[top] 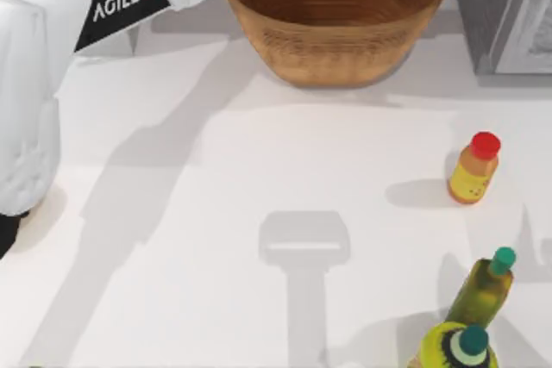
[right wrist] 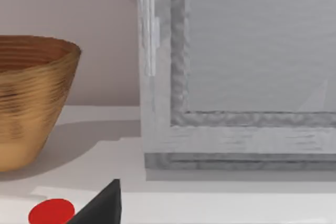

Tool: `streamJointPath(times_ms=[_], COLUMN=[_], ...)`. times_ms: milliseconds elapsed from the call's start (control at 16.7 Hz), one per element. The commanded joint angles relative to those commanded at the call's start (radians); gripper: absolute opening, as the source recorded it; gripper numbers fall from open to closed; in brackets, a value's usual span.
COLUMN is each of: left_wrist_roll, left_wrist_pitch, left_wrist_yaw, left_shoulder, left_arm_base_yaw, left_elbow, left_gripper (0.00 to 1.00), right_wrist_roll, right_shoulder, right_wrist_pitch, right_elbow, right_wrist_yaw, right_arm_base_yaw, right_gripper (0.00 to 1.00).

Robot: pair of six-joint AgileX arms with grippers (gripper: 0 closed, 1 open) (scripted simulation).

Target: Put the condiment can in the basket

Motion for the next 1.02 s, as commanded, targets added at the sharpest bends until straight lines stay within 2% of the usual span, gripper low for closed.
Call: streamJointPath(times_ms=[60, 840, 1020], left_wrist_roll=[0.000, 0.000, 0.000], left_wrist_pitch=[0.000, 0.000, 0.000], left_wrist_yaw=[0.000, 0.000, 0.000], left_shoulder=[0.000, 0.000, 0.000], left_arm_base_yaw=[0.000, 0.000, 0.000], left_elbow=[0.000, 0.000, 0.000], left_gripper=[0.00, 0.98, 1.00], right_wrist_roll=[0.000, 0.000, 0.000], right_shoulder=[0.000, 0.000, 0.000], right_wrist_pitch=[0.000, 0.000, 0.000], right_elbow=[0.000, 0.000, 0.000], right_wrist_yaw=[0.000, 0.000, 0.000], right_arm_base_yaw=[0.000, 0.000, 0.000], right_gripper=[1.00, 1.00, 1.00])
